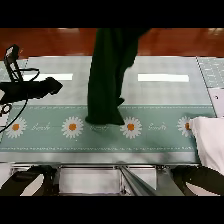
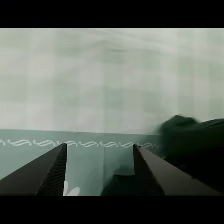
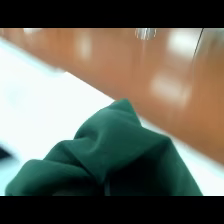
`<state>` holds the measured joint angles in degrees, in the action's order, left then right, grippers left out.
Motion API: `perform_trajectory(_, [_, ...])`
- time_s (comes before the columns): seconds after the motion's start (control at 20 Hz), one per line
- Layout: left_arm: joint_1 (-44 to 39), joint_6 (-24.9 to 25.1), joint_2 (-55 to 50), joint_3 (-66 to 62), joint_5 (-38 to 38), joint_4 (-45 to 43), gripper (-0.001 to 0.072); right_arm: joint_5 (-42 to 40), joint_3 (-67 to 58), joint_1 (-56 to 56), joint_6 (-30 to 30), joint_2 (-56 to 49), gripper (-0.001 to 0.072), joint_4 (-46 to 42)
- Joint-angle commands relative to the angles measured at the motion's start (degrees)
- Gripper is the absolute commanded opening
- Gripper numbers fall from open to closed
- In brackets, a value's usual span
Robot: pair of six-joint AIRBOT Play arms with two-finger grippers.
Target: Fold the shirts.
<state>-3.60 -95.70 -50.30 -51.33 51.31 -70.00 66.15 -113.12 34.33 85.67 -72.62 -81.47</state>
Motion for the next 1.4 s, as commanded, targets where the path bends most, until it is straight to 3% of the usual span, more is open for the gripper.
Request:
perform_trajectory(0.0, [1.8,0.1,-0.1,0.0,2.6,0.2,0.0507,11.1,11.5,1.4,1.8,-1.0,0.0024,-1.9])
perform_trajectory(0.05, [1.6,0.1,-0.1,0.0,2.8,0.2,0.0507,11.0,16.6,1.4,1.9,-1.0,0.0024,-4.3])
perform_trajectory(0.2, [1.6,0.1,-0.1,0.0,3.0,0.2,0.0507,10.7,31.0,-0.8,9.9,-1.2,0.0023,-17.2])
perform_trajectory(0.5, [-0.1,0.3,-1.5,0.1,2.6,0.2,0.0507,6.8,47.3,-9.5,12.4,-4.9,0.0025,-10.1])
perform_trajectory(0.55, [0.1,1.5,-1.9,0.1,1.5,0.2,0.0507,7.6,47.4,-10.1,12.1,-6.1,0.0075,-11.4])
perform_trajectory(0.6, [0.4,2.9,-1.9,0.0,0.3,0.2,0.0507,8.5,47.3,-10.8,12.0,-6.5,0.0298,-14.1])
perform_trajectory(0.65, [1.4,3.5,-1.8,-0.5,-0.4,0.1,0.0507,10.9,46.7,-11.9,11.3,-6.4,0.0407,-18.6])
perform_trajectory(0.8, [10.9,1.5,-1.8,-5.0,3.8,0.2,0.0506,20.5,43.6,-19.4,11.2,-2.4,0.0409,-35.1])
perform_trajectory(0.85, [15.3,1.4,-1.8,-5.4,6.5,1.1,0.0506,19.8,43.7,-24.1,12.1,0.6,0.0409,-35.0])
perform_trajectory(0.9, [20.0,1.4,-1.9,-4.3,9.9,3.2,0.0506,17.4,44.9,-29.7,14.3,4.0,0.0409,-30.9])
perform_trajectory(1.0, [25.8,5.0,-1.9,3.0,14.2,12.8,0.0506,5.2,53.5,-41.6,15.9,11.6,0.0408,-10.3])
perform_trajectory(1.1, [24.9,16.3,-1.9,15.4,15.9,26.0,0.0506,-5.4,65.8,-46.6,8.2,16.6,0.0408,12.0])
perform_trajectory(1.15, [22.7,20.5,-1.9,21.7,15.4,30.8,0.0506,-7.3,70.5,-46.7,4.1,17.6,0.0408,18.7])
perform_trajectory(1.25, [17.4,23.0,-2.9,29.8,11.7,34.3,0.0506,-7.5,76.1,-45.8,-0.5,18.0,0.0408,25.2])
perform_trajectory(1.35, [11.7,23.1,-4.7,31.5,8.6,34.5,0.0507,-7.6,77.9,-44.4,-0.9,18.0,0.0408,24.7])
